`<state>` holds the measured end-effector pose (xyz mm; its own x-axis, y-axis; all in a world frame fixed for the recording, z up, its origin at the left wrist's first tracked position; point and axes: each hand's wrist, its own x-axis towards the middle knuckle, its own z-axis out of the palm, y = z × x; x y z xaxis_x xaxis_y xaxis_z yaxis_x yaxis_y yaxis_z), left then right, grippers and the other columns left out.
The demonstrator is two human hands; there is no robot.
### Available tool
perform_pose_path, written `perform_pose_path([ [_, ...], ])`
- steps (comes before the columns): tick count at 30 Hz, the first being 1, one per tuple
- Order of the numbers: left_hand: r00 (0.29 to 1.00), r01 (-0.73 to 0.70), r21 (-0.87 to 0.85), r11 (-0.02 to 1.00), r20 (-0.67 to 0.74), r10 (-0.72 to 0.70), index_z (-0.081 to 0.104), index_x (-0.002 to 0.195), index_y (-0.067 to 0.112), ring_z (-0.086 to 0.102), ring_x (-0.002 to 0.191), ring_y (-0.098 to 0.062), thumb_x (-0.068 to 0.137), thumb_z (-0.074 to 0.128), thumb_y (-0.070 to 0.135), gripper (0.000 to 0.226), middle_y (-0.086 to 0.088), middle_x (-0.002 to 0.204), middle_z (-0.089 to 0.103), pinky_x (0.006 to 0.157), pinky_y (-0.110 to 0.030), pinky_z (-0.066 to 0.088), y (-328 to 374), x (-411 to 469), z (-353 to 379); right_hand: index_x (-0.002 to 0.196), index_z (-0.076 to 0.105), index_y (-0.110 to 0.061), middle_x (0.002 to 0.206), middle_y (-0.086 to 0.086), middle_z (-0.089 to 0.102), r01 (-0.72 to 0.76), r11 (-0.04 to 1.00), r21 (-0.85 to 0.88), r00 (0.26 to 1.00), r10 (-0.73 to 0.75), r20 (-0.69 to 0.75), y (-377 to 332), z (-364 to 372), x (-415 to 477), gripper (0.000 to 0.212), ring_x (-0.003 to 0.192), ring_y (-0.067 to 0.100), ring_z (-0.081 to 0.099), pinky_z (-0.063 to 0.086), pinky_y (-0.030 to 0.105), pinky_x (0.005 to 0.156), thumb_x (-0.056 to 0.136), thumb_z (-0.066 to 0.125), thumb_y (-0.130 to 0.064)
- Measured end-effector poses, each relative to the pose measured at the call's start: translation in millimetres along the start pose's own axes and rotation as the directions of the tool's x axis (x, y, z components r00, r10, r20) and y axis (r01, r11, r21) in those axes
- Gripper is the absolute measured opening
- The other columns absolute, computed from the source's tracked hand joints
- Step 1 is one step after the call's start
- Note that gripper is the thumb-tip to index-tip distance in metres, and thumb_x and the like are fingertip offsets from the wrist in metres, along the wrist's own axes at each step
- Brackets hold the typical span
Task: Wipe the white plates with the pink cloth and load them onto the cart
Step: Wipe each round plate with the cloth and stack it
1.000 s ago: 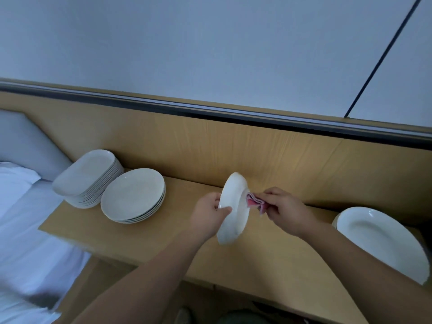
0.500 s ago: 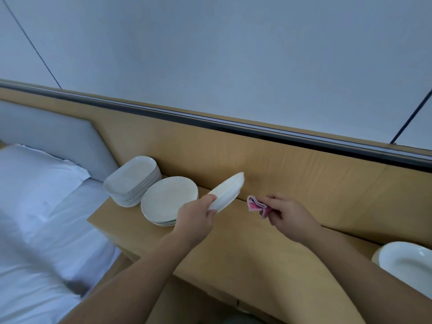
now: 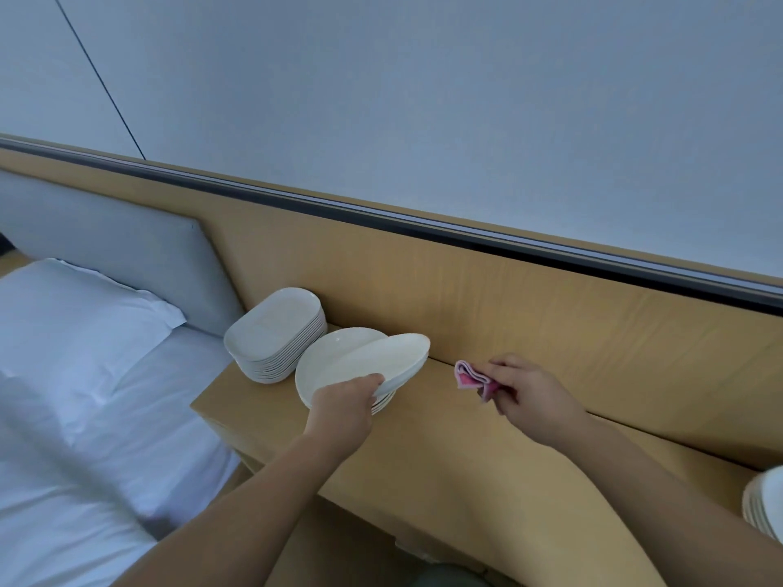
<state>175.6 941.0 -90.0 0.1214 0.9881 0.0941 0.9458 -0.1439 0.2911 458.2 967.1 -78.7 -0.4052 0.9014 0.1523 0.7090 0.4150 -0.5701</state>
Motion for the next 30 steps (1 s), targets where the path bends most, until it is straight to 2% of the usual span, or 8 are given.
perform_pose_path([
  [4, 0.998, -0.006, 0.063, 0.998, 0.065, 0.002, 0.052, 0.130, 0.025, 0.061, 0.107, -0.020, 0.097, 0.045, 0.016, 0.035, 0.004, 0.121, 0.064, 0.083, -0.033, 0.048, -18.1, 3.4, 4.1, 0.121, 0.066, -0.027, 0.096, -0.020, 0.055, 0.006, 1.000, -0.008, 1.000, -0.006, -0.004, -5.7, 9.2, 5.4, 0.053, 0.076, 0.001, 0.056, 0.041, 0.016, 0.065, 0.084, 0.052, 0.007],
  [8, 0.993, -0.020, 0.105, 0.994, 0.119, 0.007, 0.047, 0.135, 0.028, 0.059, 0.112, -0.018, 0.098, 0.044, 0.016, 0.039, 0.006, 0.126, 0.062, 0.085, -0.031, 0.047, -36.4, 9.1, 8.8, 0.124, 0.065, -0.026, 0.099, -0.020, 0.054, -0.022, 0.999, -0.044, 1.000, 0.023, 0.012, -13.4, 16.1, 11.7, 0.050, 0.074, 0.001, 0.055, 0.038, 0.012, 0.063, 0.086, 0.052, 0.005],
  [14, 0.986, -0.027, 0.105, 0.994, 0.167, 0.009, 0.048, 0.132, 0.030, 0.060, 0.105, -0.019, 0.097, 0.041, 0.016, 0.038, 0.005, 0.119, 0.063, 0.072, -0.027, 0.039, -59.7, 18.1, 17.6, 0.125, 0.065, -0.025, 0.099, -0.020, 0.054, -0.063, 0.996, -0.058, 0.997, 0.066, 0.040, -19.1, 28.5, 21.9, 0.050, 0.075, -0.003, 0.055, 0.037, 0.008, 0.064, 0.086, 0.052, 0.004],
  [18, 0.952, -0.077, 0.144, 0.987, 0.305, 0.030, 0.054, 0.122, 0.027, 0.058, 0.100, -0.021, 0.093, 0.043, 0.017, 0.033, 0.001, 0.110, 0.063, 0.073, -0.027, 0.041, -70.3, 21.4, 25.0, 0.124, 0.064, -0.027, 0.100, -0.024, 0.052, -0.082, 0.995, -0.055, 0.995, 0.085, 0.054, -22.1, 40.0, 27.8, 0.051, 0.075, -0.001, 0.056, 0.040, 0.012, 0.063, 0.086, 0.052, 0.004],
  [21, 0.922, -0.120, 0.178, 0.977, 0.385, 0.043, 0.054, 0.121, 0.025, 0.058, 0.101, -0.022, 0.092, 0.045, 0.019, 0.031, -0.001, 0.112, 0.061, 0.075, -0.029, 0.044, -78.3, 21.5, 31.4, 0.124, 0.065, -0.027, 0.100, -0.021, 0.054, -0.071, 0.996, -0.050, 0.995, 0.074, 0.064, -22.1, 48.6, 29.8, 0.051, 0.073, 0.002, 0.056, 0.044, 0.019, 0.064, 0.085, 0.053, 0.004],
  [23, 0.916, -0.109, 0.172, 0.979, 0.400, 0.032, 0.057, 0.116, 0.024, 0.057, 0.098, -0.022, 0.090, 0.045, 0.017, 0.029, -0.001, 0.110, 0.062, 0.076, -0.029, 0.045, -83.0, 23.3, 36.0, 0.124, 0.065, -0.025, 0.101, -0.021, 0.053, -0.080, 0.995, -0.061, 0.994, 0.084, 0.073, -22.7, 52.3, 31.5, 0.051, 0.075, 0.000, 0.056, 0.041, 0.014, 0.065, 0.085, 0.053, 0.005],
  [26, 0.910, -0.094, 0.161, 0.982, 0.415, 0.019, 0.054, 0.094, 0.021, 0.052, 0.084, -0.020, 0.088, 0.046, 0.016, 0.012, 0.001, 0.090, 0.057, 0.061, -0.026, 0.032, -88.1, 27.5, 41.3, 0.124, 0.065, -0.024, 0.100, -0.022, 0.052, -0.098, 0.993, -0.064, 0.991, 0.103, 0.083, -25.1, 54.0, 34.1, 0.050, 0.076, -0.002, 0.055, 0.036, 0.008, 0.065, 0.085, 0.053, 0.005],
  [30, 0.916, -0.100, 0.129, 0.987, 0.399, 0.040, 0.055, 0.087, 0.017, 0.057, 0.086, -0.021, 0.095, 0.044, 0.024, 0.016, 0.000, 0.088, 0.062, 0.065, -0.029, 0.038, -96.6, 29.8, 47.1, 0.123, 0.066, -0.023, 0.100, -0.020, 0.054, -0.112, 0.993, -0.042, 0.991, 0.114, 0.070, -22.8, 55.5, 35.7, 0.051, 0.078, -0.001, 0.055, 0.035, 0.007, 0.064, 0.084, 0.052, 0.007],
])
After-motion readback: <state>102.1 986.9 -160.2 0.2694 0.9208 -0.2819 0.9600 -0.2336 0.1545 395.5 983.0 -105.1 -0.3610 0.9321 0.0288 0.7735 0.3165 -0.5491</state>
